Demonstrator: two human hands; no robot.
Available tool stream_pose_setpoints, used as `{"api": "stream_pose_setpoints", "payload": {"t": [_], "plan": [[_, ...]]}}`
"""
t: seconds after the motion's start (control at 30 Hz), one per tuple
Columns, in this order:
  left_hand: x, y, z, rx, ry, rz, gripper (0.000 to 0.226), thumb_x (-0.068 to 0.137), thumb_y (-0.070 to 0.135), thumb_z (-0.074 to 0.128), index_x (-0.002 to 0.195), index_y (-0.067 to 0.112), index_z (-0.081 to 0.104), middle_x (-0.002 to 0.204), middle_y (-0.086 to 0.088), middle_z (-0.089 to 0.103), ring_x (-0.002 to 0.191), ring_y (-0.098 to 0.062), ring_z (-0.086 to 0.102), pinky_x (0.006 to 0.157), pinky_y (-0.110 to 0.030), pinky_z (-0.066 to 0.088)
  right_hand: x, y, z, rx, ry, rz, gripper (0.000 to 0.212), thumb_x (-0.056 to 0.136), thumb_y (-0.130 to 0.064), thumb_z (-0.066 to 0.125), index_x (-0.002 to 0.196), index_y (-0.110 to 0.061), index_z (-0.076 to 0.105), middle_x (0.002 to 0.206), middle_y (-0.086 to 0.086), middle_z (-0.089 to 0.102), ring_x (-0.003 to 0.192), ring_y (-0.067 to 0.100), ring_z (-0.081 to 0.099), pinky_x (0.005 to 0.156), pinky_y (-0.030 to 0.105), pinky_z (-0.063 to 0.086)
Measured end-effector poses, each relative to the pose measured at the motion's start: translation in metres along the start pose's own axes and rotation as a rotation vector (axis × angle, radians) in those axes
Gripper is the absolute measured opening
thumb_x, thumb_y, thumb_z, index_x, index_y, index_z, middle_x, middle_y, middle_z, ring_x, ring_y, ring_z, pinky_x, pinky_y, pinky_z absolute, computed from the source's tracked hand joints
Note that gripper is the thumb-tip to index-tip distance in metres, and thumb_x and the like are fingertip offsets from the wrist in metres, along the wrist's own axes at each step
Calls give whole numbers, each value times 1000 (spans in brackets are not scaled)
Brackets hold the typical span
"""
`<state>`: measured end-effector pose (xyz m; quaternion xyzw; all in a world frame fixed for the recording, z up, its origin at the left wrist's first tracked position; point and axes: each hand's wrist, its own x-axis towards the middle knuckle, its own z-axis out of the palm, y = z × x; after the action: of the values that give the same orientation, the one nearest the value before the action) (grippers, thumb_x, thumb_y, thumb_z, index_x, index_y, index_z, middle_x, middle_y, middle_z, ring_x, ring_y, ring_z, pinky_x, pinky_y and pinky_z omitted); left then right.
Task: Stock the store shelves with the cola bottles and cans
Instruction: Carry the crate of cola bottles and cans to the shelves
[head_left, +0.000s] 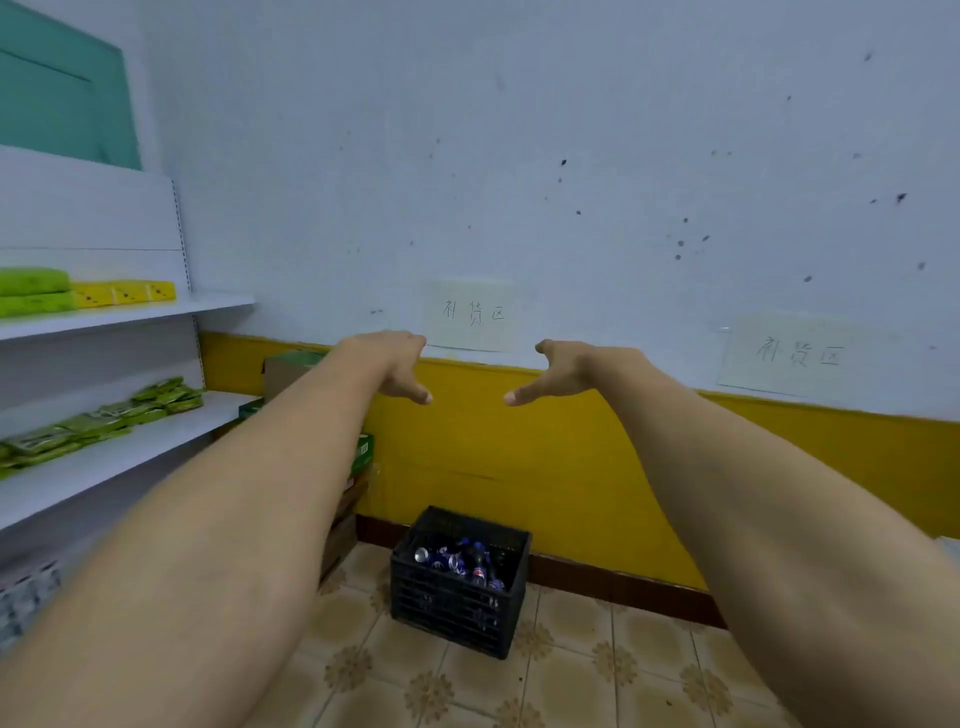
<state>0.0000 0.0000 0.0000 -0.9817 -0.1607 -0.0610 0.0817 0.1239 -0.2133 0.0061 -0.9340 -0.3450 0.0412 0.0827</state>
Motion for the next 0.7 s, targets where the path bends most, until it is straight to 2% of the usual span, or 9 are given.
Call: {"api": "stream_pose_setpoints", "payload": {"t": [0.33,0.7], "plan": [[100,-83,27,14,-18,31,92,81,57,64,148,10,22,154,-10,28,138,-29,33,109,-48,35,123,-42,2,17,44,47,117,68,-73,65,154,-15,10,161,8,15,145,32,22,114,52,26],[230,-127,84,15,-35,43,102,77,67,60,151,11,16,157,-10,21,142,-29,24,111,-51,32,270,-28,12,-36,19,78,119,67,-75,63,154,-18,6,162,7,12,145,33,21,114,55,26]]}}
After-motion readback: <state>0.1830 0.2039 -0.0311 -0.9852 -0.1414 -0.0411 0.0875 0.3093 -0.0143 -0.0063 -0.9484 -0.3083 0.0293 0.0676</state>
